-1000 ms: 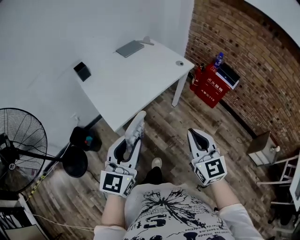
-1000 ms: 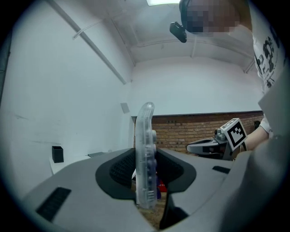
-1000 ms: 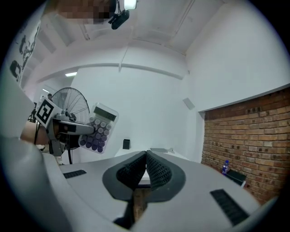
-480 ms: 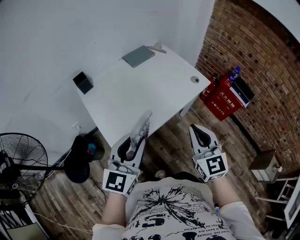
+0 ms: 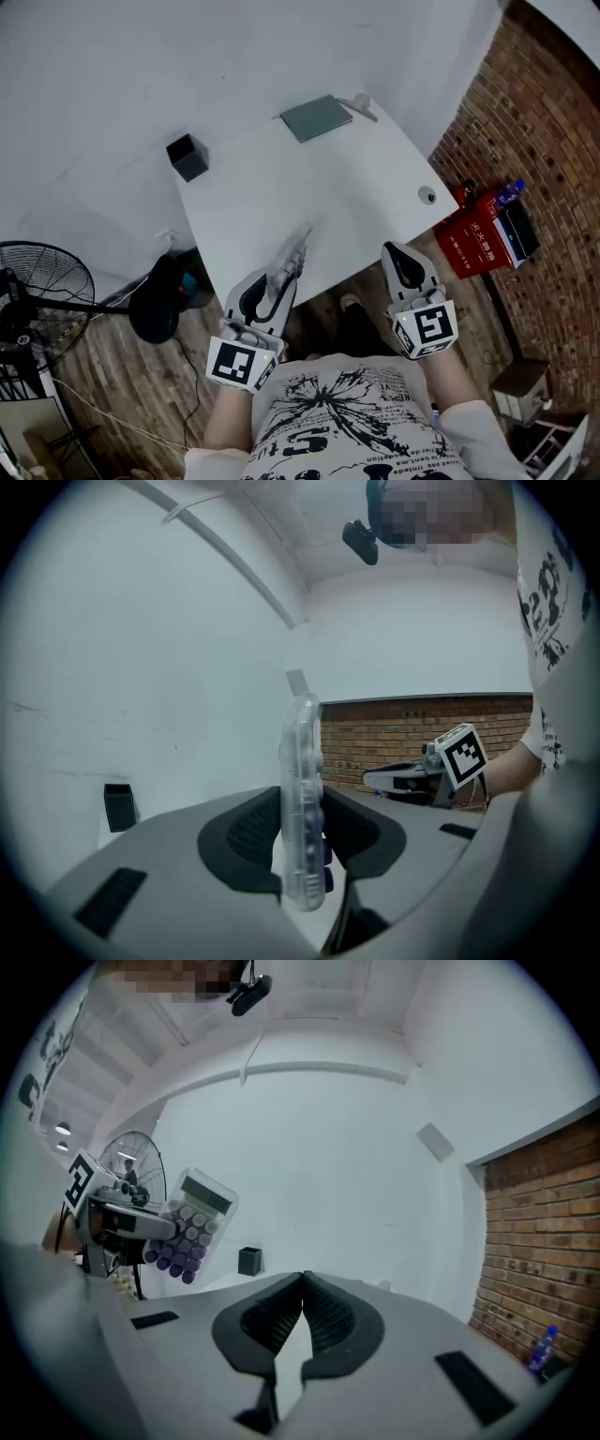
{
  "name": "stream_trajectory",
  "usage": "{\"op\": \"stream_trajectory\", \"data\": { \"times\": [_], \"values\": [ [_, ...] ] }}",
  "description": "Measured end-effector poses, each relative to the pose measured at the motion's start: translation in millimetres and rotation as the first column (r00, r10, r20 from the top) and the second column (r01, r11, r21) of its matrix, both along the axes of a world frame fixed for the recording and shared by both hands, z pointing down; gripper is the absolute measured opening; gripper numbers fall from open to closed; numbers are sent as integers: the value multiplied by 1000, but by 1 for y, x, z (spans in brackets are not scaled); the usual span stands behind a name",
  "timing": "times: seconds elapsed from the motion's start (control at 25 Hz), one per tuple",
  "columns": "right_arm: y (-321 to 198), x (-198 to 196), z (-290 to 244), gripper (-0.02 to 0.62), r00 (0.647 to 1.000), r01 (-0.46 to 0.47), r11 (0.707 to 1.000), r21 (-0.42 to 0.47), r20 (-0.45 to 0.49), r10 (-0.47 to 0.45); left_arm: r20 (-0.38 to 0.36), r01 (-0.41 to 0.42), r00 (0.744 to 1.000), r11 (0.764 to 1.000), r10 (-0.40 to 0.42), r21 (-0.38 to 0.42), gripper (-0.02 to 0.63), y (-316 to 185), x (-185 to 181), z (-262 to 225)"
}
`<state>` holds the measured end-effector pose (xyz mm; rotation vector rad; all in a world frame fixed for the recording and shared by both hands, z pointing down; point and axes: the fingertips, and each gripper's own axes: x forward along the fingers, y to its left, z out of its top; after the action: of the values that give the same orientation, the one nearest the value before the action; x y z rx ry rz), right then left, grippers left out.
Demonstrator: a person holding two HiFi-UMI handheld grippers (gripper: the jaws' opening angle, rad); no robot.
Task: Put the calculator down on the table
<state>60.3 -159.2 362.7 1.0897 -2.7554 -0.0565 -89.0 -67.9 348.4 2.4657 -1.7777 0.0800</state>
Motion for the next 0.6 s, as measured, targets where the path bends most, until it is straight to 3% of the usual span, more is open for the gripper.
{"op": "stream_trajectory", "data": {
  "times": [0.24, 0.6],
  "values": [
    [-98, -22, -6, 14, 988, 153, 988, -3, 2, -153, -12, 152, 988, 988, -152, 6, 140, -73, -4, 0],
    [-200, -48, 18, 14, 935, 354, 935, -36, -14, -354, -50, 336, 940, 941, -338, -45, 140, -164, -4, 37]
  ]
}}
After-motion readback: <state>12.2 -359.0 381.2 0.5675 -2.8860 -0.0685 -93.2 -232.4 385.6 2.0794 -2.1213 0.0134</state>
